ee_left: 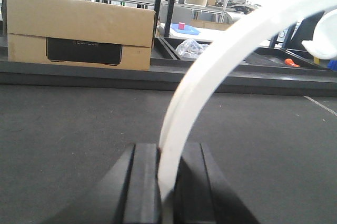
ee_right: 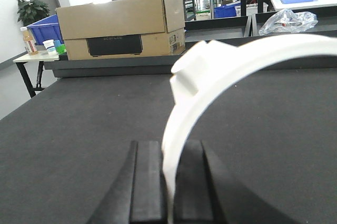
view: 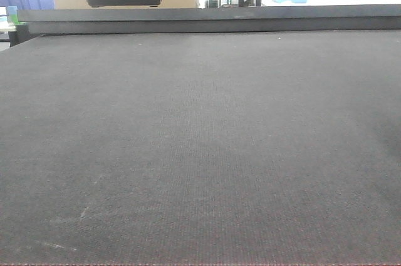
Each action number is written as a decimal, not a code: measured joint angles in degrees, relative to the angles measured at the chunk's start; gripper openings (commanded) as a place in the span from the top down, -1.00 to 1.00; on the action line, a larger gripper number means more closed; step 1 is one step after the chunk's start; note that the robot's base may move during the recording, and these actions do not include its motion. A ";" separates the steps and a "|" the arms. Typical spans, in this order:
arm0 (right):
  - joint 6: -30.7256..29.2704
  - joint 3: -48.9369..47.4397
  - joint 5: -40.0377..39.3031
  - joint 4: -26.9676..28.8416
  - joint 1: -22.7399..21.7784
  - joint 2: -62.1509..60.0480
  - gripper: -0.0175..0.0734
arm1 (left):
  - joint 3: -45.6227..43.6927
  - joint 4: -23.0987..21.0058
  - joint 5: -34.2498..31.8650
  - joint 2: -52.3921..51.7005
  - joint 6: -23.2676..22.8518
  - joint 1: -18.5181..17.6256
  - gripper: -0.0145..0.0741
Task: Grab PVC pipe and place in blue bin
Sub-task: 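Drive the base back from the table and turn away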
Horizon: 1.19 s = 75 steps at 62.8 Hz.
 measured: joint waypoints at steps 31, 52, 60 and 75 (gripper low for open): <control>0.00 0.00 0.00 0.00 0.00 0.00 0.99 | 0.00 0.00 0.00 0.00 0.00 0.00 0.92; 0.00 0.00 0.00 0.00 0.00 0.00 0.99 | 0.00 0.00 0.00 0.00 0.00 0.10 0.92; 0.00 0.00 0.00 0.00 0.00 0.00 0.99 | 0.00 0.00 0.00 0.00 0.00 0.08 0.92; 0.00 0.00 0.00 0.00 0.00 0.00 0.99 | 0.00 0.00 0.00 -0.12 0.00 0.12 0.92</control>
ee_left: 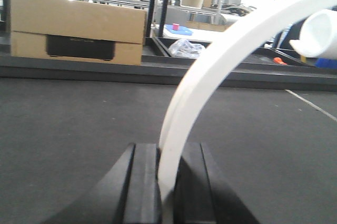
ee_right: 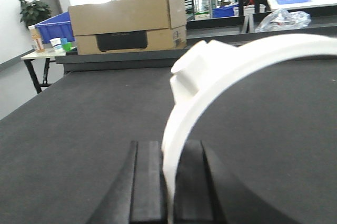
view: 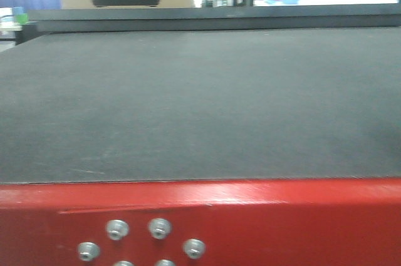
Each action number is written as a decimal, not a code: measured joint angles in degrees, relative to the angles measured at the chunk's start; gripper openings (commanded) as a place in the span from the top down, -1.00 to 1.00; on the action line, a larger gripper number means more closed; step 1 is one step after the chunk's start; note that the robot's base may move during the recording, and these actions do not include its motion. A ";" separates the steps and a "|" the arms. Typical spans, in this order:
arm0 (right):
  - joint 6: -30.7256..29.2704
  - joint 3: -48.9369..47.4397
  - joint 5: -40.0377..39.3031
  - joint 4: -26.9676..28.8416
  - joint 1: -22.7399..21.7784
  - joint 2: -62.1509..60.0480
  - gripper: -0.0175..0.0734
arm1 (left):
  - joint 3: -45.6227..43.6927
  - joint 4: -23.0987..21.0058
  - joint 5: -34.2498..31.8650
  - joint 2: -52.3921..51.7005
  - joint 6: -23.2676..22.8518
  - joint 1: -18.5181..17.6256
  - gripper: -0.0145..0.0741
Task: Grab PVC pipe and place in blue bin
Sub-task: 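Drive the base back from the table and turn away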
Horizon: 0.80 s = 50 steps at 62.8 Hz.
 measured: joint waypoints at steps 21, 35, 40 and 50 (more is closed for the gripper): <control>0.00 0.00 -0.03 0.00 0.00 0.00 0.99 | 0.00 0.00 0.00 -0.10 0.00 0.00 0.92; 0.00 0.00 -0.03 0.00 0.00 0.00 0.99 | 0.00 0.00 0.00 -0.10 0.00 0.00 0.92; 0.00 0.00 -0.03 0.00 0.00 0.00 0.99 | 0.00 0.00 0.00 -0.10 0.00 0.00 0.92; 0.00 0.00 -0.03 0.00 0.00 0.00 0.99 | 0.00 0.00 0.00 -0.10 0.00 0.00 0.92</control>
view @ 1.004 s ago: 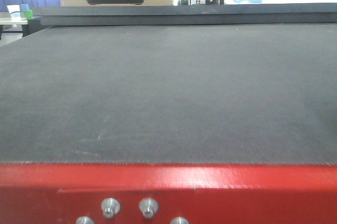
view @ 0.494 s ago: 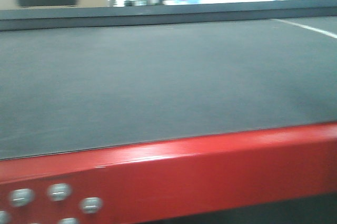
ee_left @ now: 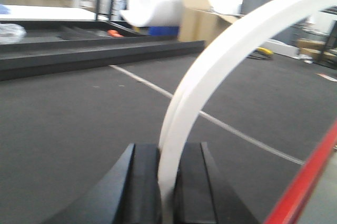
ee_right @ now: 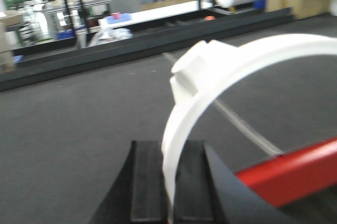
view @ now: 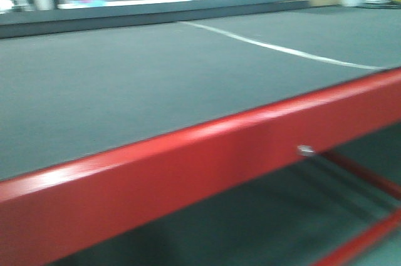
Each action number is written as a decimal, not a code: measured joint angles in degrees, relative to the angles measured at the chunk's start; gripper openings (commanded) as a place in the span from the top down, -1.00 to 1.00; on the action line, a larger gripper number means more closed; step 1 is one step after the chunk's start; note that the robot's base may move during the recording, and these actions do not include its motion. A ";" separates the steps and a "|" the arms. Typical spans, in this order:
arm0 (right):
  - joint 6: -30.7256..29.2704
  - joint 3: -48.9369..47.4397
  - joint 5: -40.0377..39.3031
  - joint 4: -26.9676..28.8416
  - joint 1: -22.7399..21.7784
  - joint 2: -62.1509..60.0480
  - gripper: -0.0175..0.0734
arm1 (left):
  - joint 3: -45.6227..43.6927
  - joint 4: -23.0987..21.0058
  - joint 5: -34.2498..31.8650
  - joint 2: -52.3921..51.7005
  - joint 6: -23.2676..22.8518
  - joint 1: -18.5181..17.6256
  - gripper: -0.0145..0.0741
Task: Grab PVC pipe and place in blue bin
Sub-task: 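Drive the base back from the table and turn away, then drive the base toward the steel shelf of blue bins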
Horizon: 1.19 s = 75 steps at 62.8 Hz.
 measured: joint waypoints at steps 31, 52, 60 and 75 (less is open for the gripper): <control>0.00 0.00 0.00 0.00 0.00 0.00 0.99 | 0.00 0.00 -0.34 0.00 0.00 0.00 0.92; 0.00 0.00 0.00 0.00 0.00 0.00 0.99 | 0.00 0.00 -0.34 0.00 0.00 0.00 0.92; 0.00 0.00 0.00 0.00 0.00 0.00 0.99 | 0.00 0.11 -0.46 0.00 0.00 0.00 0.92; 0.00 0.00 0.00 0.00 0.00 0.00 0.99 | 0.00 0.11 -0.46 0.00 0.00 0.00 0.92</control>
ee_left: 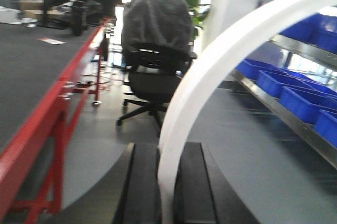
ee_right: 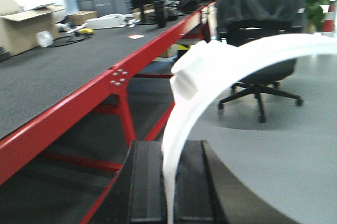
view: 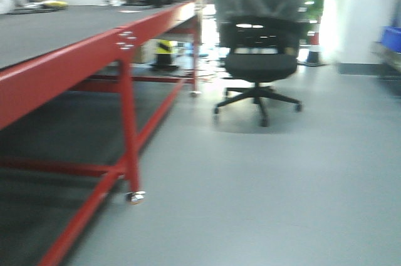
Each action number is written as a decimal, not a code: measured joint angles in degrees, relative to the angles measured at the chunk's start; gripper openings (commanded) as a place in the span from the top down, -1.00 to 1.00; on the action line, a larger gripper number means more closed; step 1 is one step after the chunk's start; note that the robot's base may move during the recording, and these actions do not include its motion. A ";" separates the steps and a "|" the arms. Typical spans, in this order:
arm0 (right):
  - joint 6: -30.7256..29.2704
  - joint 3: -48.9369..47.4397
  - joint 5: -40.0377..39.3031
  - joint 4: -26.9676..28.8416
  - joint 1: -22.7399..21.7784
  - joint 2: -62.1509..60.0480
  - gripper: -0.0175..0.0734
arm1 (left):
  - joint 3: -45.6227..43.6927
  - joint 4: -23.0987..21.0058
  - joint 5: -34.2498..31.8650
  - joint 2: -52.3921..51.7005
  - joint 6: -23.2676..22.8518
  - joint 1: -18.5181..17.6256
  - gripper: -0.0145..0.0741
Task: Grab PVC pipe and place in blue bin
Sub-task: 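Drive the base toward the steel shelf of blue bins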
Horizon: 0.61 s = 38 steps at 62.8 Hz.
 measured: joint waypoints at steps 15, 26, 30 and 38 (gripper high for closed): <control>0.00 0.00 -0.10 0.00 0.00 0.00 0.99 | 0.00 0.00 0.00 0.00 0.00 0.00 0.92; 0.00 0.00 -0.10 0.00 0.00 0.00 0.99 | 0.00 0.00 0.00 0.00 0.00 0.00 0.92; 0.00 0.00 -0.10 0.00 0.00 0.00 0.99 | 0.00 0.00 0.00 0.00 0.00 0.00 0.92; 0.00 0.00 -0.10 0.00 0.00 0.00 0.99 | 0.00 0.00 0.00 0.00 0.00 0.00 0.92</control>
